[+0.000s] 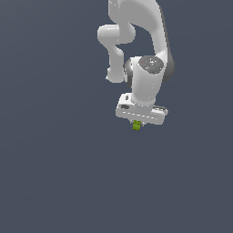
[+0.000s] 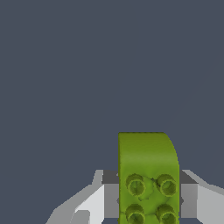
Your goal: Pick up the object and move it to a goal position.
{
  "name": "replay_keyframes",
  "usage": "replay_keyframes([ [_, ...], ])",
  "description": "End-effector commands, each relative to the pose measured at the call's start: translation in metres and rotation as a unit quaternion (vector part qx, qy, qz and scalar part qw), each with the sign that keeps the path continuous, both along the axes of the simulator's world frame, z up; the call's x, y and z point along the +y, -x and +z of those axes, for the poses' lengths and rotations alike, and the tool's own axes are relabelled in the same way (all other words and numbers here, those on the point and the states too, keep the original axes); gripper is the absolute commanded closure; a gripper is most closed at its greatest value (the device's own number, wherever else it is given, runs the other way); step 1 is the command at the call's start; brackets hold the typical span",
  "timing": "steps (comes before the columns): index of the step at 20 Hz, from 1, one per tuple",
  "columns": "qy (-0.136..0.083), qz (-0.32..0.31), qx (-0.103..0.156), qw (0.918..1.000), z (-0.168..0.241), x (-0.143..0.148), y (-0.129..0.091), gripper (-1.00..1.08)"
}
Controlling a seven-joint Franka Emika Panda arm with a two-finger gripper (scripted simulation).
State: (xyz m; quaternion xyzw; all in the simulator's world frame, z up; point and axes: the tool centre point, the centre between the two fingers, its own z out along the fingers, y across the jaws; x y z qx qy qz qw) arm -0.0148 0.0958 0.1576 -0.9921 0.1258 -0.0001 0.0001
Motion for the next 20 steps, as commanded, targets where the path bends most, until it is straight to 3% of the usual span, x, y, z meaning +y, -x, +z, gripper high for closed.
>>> replay_keyframes([
  [1, 0.000, 0.000, 0.000, 1.0000, 0.021, 0.004, 0.009, 1.08],
  [11, 0.000, 0.000, 0.000, 1.0000, 0.078, 0.015, 0.030, 1.08],
  [20, 0.000, 0.000, 0.000, 1.0000, 0.087, 0.017, 0.032, 1.08],
])
